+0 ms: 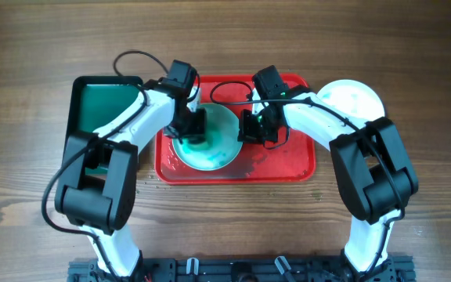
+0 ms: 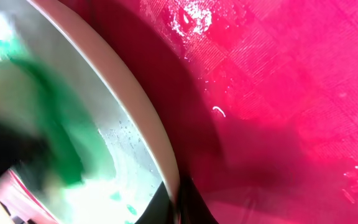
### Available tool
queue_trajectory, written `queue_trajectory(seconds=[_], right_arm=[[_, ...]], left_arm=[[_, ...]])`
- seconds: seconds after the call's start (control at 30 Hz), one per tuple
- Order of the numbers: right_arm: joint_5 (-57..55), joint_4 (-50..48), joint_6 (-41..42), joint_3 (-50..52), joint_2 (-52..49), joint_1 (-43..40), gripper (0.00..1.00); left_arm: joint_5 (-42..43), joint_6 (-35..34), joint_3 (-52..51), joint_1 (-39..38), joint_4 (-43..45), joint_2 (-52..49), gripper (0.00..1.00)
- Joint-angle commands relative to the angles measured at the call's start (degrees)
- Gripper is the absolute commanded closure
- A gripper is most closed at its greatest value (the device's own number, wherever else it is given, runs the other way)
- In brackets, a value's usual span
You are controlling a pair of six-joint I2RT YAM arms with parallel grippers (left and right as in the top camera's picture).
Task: Clean dirty plates on tray and stack at the side
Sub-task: 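Hold plate rim with right gripper, scrub plate with sponge in left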
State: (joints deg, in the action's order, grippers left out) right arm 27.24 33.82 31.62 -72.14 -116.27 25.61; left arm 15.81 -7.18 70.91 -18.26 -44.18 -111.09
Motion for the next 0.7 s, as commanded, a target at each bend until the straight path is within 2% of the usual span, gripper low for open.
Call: queue_trajectory(seconds=[0.0,0.1,0.17,0.3,0.4,0.47,0.57,0.67], right_arm=[[1.20,-0.33,-0.02,0.59,-0.96,-0.07,0.96],[1.18,-0.39,-0.02,0.59,-0.96,-0.07,0.96],[1.18,-0.37,0.00,0.59,-0.96,-0.07,0.96],[1.18,-0.33,-0.02,0.59,-0.96,-0.07,0.96],[1.14,-0.35,-0.11,0.59,-0.96,-0.07,0.96],[1.14,-0.35,-0.09,0.59,-0.96,-0.07,0.96],[1.14,-0.37,-0.09,0.59,-0.96,-0.07,0.96],[1.14,-0.39,-0.07,0.59,-0.96,-0.07,0.96]], left_arm=[[20.92,12.52,-2.34,-1.03,0.44,-2.19,0.96],[19.91,11.56,-2.34,-1.03,7.04,-2.19,0.96],[14.01,6.84,-2.34,-1.03,12.66,-2.19,0.96],[-4.50,-2.93,-2.34,-1.03,19.21,-2.19,0.96],[-23.47,-12.94,-2.34,-1.01,17.29,-2.19,0.96],[-30.64,-17.55,-2.34,-1.01,14.12,-2.19,0.96],[-32.22,-18.88,-2.34,-1.01,8.63,-2.19,0.96],[-25.81,-16.33,-2.34,-1.09,3.26,-2.19,0.96]])
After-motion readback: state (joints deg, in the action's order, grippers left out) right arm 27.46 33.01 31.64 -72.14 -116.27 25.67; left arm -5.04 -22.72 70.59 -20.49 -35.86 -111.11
